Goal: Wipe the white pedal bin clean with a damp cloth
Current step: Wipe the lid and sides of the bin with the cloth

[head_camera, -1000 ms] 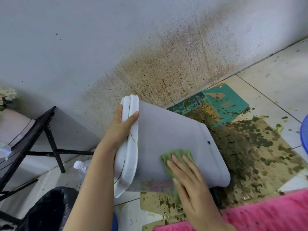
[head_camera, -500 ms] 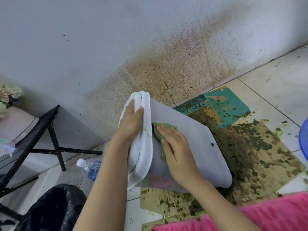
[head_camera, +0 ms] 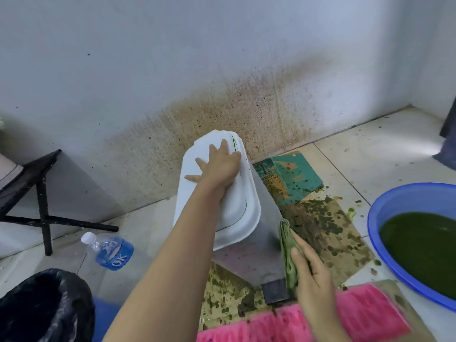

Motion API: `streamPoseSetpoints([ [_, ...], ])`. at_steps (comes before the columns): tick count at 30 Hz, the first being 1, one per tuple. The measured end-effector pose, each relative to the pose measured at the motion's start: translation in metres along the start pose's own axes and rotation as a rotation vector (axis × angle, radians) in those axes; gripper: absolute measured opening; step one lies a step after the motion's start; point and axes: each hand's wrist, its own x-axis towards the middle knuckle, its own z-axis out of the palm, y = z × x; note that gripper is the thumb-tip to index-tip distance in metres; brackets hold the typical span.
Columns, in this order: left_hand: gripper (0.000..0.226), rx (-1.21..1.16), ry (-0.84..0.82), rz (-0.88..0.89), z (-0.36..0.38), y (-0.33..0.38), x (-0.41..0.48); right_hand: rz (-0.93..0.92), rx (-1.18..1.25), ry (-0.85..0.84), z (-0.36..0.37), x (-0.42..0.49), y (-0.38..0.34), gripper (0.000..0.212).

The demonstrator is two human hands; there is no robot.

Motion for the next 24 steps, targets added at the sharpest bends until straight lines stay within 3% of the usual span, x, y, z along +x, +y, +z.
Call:
streamPoseSetpoints([
  [3, 0.058, -0.23, -0.118, 0.041, 0.004, 0.019, -0.007, -0.053, 0.031, 0.12, -0.004, 0.005, -0.034, 0.032],
  [6, 0.042, -0.5, -0.159, 0.154, -0.003, 0.021, -0.022, -0.291, -0.05, 0.072, -0.001, 0.004, -0.064, 0.034],
  [8, 0.032, -0.4, -0.002, 0.294, -0.009, 0.008, -0.032, -0.47, -0.216, -0.036, 0.005, 0.007, -0.079, 0.04],
  [11, 0.042, -0.017, 0.191, 0.329, -0.007, -0.031, -0.04, -0.57, -0.735, -0.218, 0.024, 0.023, -0.09, 0.042],
  [13, 0.049, 0.107, 0.137, 0.31, 0.004, -0.048, -0.044, -0.549, -0.984, -0.23, 0.036, 0.042, -0.095, 0.043],
  [15, 0.051, 0.104, 0.118, 0.322, 0.011, -0.053, -0.044, -0.474, -1.025, -0.223, 0.045, 0.066, -0.103, 0.042],
  [20, 0.051, 0.107, 0.136, 0.304, 0.014, -0.055, -0.039, -0.23, -0.823, -0.344, 0.064, 0.155, -0.122, 0.042],
  [24, 0.05, 0.051, 0.143, 0.297, 0.015, -0.055, -0.037, -0.111, -0.704, -0.284, 0.08, 0.201, -0.122, 0.045],
])
